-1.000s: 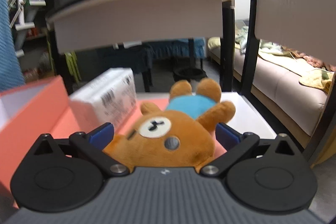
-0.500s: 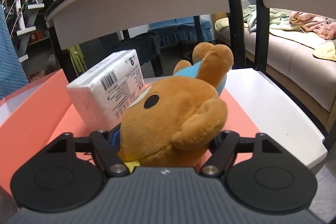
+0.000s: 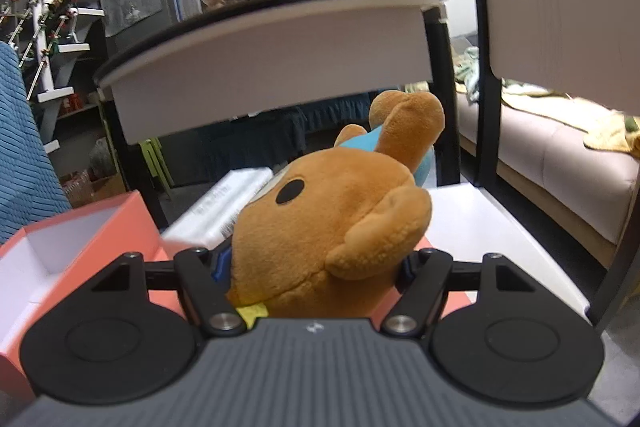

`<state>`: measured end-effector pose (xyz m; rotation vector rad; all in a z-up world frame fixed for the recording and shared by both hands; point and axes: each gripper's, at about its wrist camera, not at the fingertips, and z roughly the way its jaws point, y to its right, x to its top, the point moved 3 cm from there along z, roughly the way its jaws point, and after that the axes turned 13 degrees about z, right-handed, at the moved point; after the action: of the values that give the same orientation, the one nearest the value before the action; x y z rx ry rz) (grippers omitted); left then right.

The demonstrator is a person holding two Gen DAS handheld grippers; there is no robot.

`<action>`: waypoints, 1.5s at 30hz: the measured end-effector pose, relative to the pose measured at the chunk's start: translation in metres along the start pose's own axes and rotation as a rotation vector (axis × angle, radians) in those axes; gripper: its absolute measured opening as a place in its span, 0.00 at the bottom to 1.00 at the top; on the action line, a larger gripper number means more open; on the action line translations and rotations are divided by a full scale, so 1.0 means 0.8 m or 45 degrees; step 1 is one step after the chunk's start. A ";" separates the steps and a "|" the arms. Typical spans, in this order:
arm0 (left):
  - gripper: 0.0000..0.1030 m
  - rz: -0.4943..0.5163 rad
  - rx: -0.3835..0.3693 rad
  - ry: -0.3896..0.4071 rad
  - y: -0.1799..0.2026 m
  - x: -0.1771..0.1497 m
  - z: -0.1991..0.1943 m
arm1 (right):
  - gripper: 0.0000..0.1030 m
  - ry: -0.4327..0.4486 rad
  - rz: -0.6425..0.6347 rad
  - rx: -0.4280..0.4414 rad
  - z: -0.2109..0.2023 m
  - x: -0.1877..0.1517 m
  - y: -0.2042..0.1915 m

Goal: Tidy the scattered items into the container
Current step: 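Carry the bear plush into the pink box and open the right gripper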

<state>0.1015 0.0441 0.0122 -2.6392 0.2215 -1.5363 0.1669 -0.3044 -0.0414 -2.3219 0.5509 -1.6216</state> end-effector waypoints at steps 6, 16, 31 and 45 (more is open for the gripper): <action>1.00 -0.019 0.017 0.002 -0.016 -0.003 -0.004 | 0.69 0.022 -0.029 0.085 -0.014 0.019 -0.039; 1.00 -0.088 0.073 -0.012 -0.055 -0.014 -0.007 | 0.70 0.021 -0.099 0.292 -0.030 0.047 -0.128; 1.00 -0.198 0.203 -0.065 -0.127 -0.039 -0.008 | 0.69 -0.366 -0.200 0.624 0.023 -0.010 -0.297; 1.00 -0.245 0.261 -0.114 -0.161 -0.045 -0.001 | 0.69 -0.782 -0.335 0.774 0.083 -0.115 -0.443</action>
<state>0.0943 0.1773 -0.0005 -2.6195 -0.1913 -1.4002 0.2579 0.0536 0.0053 -2.2703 -0.3462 -0.8781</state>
